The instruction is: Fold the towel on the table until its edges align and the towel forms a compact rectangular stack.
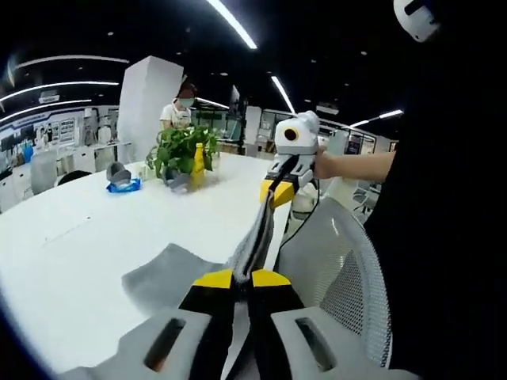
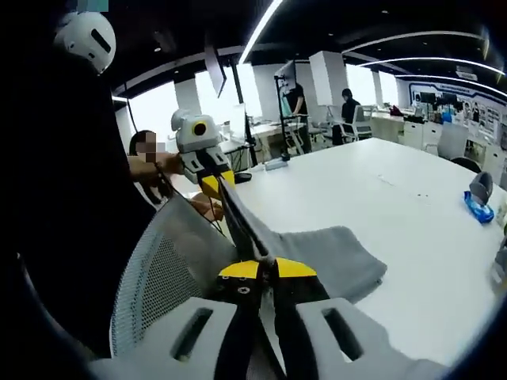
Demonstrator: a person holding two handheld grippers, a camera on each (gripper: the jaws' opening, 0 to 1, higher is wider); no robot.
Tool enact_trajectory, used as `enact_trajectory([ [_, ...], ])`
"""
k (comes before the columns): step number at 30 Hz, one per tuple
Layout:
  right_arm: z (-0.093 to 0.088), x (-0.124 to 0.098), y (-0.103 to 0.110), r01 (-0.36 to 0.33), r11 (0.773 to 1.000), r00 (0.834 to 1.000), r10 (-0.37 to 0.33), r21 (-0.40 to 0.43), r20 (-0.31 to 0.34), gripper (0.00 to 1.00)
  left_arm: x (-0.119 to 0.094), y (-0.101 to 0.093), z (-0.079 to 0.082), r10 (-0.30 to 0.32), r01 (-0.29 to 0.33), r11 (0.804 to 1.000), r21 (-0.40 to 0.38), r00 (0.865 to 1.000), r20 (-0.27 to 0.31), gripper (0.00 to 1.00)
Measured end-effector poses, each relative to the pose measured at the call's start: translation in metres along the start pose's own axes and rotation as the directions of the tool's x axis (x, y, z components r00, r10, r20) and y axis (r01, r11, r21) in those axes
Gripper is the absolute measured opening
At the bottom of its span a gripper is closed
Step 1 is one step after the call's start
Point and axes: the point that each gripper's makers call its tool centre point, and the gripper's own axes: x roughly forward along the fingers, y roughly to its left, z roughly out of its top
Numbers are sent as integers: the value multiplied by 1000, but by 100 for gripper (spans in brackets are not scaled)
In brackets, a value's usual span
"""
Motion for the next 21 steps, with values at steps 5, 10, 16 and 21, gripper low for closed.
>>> enact_trajectory([
  [5, 10, -9, 5, -6, 1000, 999, 5, 26, 36, 2, -1, -9, 9, -33, 33, 999, -12, 999, 1, 5],
  [10, 21, -16, 11, -36, 998, 997, 32, 53, 74, 2, -1, -22, 16, -99, 99, 994, -49, 995, -7, 5],
  [16, 22, -15, 8, -61, 993, 994, 50, 103, 101, 2, 1, -13, 18, -118, 120, 986, -115, 993, 24, 5],
  [21, 17, -9, 2, -83, 988, 994, 74, 129, 75, 2, 6, 1, 11, -102, 106, 978, -181, 994, 32, 5],
])
